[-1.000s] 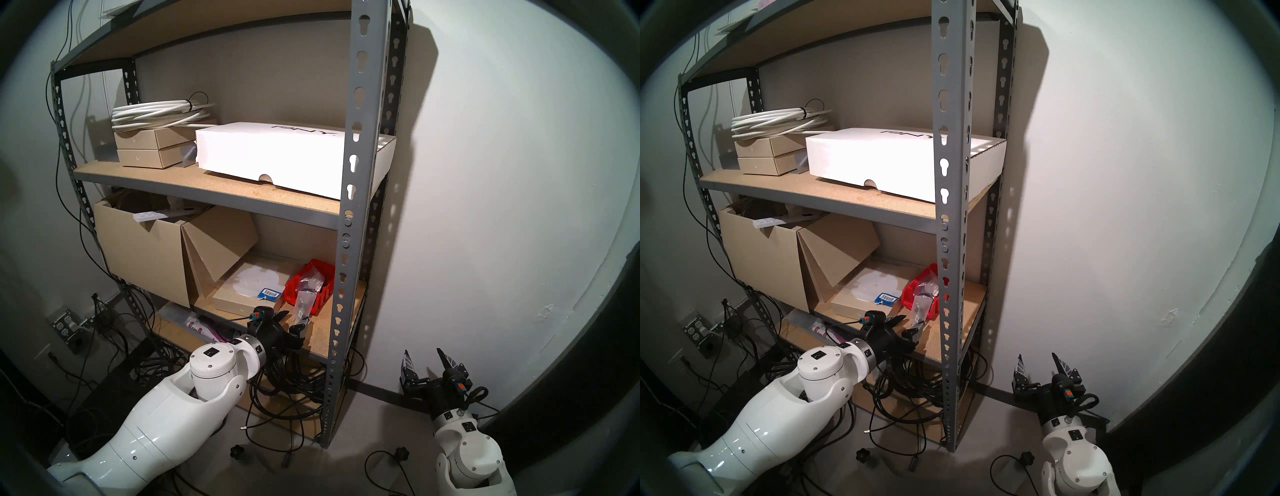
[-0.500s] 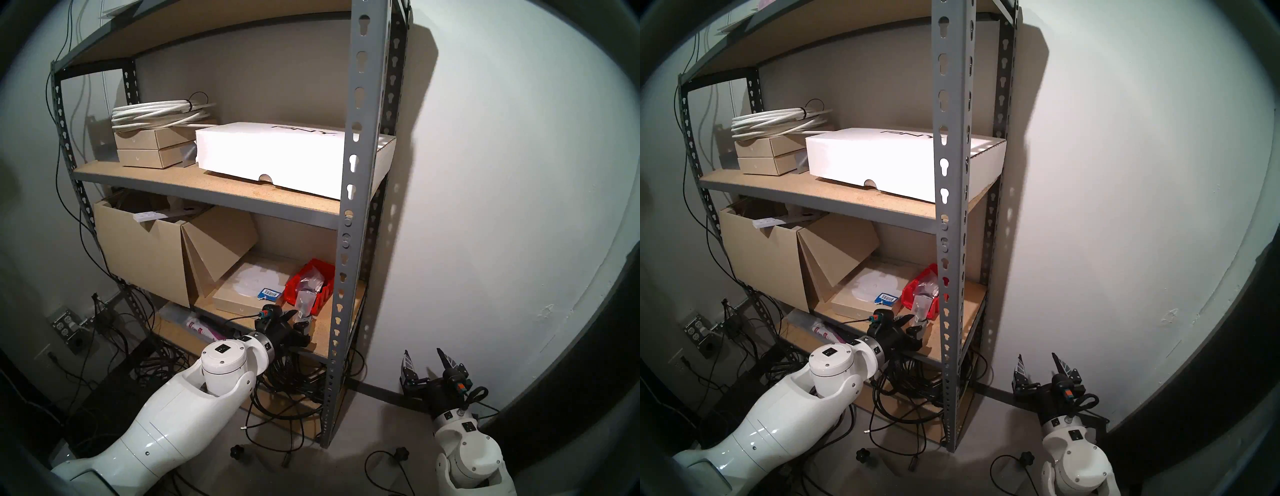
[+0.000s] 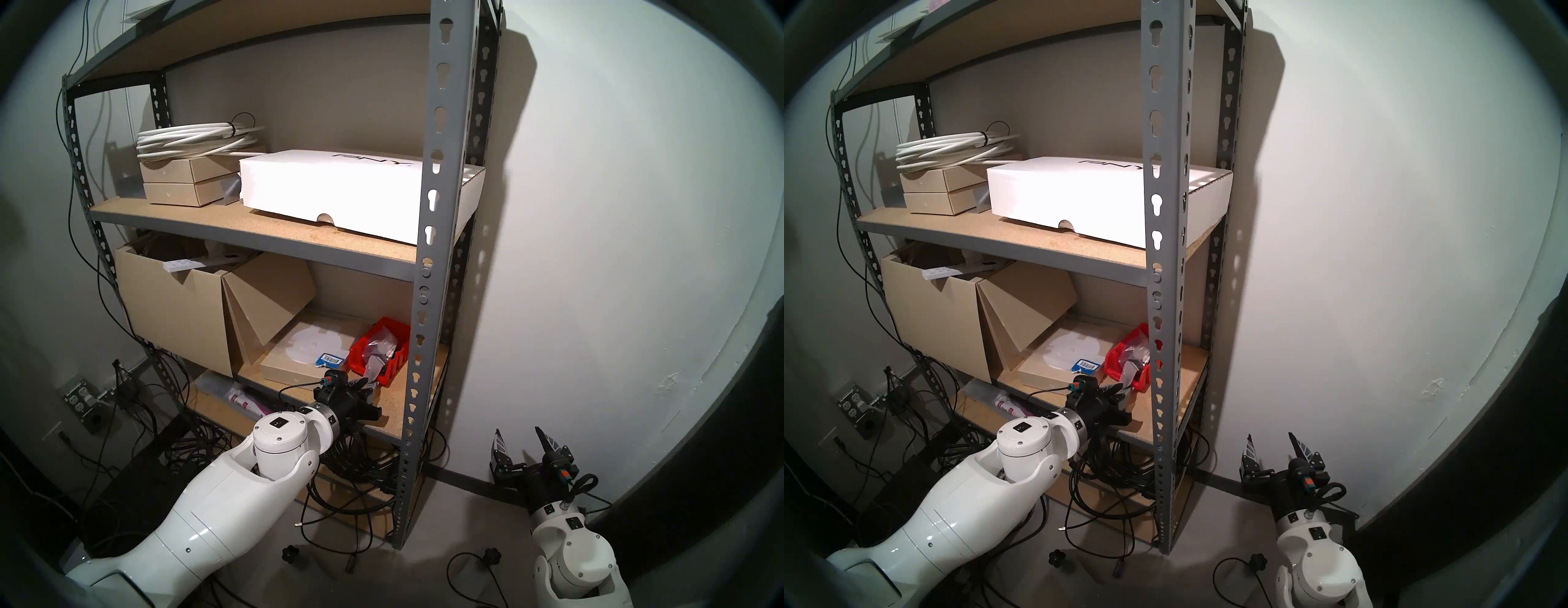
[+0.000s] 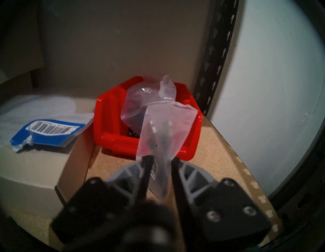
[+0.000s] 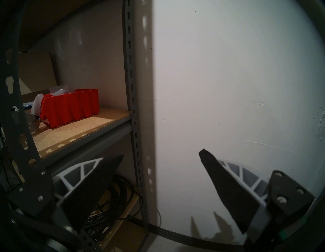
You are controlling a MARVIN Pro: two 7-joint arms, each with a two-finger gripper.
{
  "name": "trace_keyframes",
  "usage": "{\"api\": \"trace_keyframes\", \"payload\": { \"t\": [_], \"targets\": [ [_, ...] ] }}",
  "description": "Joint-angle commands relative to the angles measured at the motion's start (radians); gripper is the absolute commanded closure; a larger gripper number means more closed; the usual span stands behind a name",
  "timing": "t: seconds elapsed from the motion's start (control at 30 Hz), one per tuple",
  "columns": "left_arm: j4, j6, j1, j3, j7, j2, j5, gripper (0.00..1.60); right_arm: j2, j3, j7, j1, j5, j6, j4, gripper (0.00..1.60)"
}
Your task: Organize the rack shelf by putting things into a case
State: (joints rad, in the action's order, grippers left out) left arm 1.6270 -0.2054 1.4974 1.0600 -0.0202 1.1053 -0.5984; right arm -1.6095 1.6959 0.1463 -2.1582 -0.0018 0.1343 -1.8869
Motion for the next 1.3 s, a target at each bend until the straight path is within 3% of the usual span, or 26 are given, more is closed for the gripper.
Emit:
{"api": "trace_keyframes", "payload": {
  "t": [0.0, 0.17, 0.27, 0.67, 1.27],
  "targets": [
    [0.032, 0.005, 0.004, 0.015, 0.01, -0.007, -0.015, 1.31, 0.0, 0.0, 0.0, 0.001, 0.0, 0.002, -0.021, 0.0],
    [0.052, 0.01, 0.026, 0.025, 0.01, -0.02, -0.021, 1.36, 0.0, 0.0, 0.0, 0.001, 0.0, 0.002, -0.021, 0.0],
    [0.082, 0.013, 0.049, 0.038, 0.009, -0.037, -0.028, 1.59, 0.0, 0.0, 0.0, 0.001, 0.0, 0.002, -0.021, 0.0],
    [0.205, 0.004, 0.107, 0.1, 0.007, -0.086, -0.073, 1.6, 0.0, 0.0, 0.0, 0.001, 0.0, 0.003, -0.02, 0.0],
    [0.186, -0.099, -0.054, 0.079, 0.074, -0.029, -0.132, 1.6, 0.0, 0.0, 0.0, 0.002, 0.0, 0.004, -0.019, 0.0]
  ]
}}
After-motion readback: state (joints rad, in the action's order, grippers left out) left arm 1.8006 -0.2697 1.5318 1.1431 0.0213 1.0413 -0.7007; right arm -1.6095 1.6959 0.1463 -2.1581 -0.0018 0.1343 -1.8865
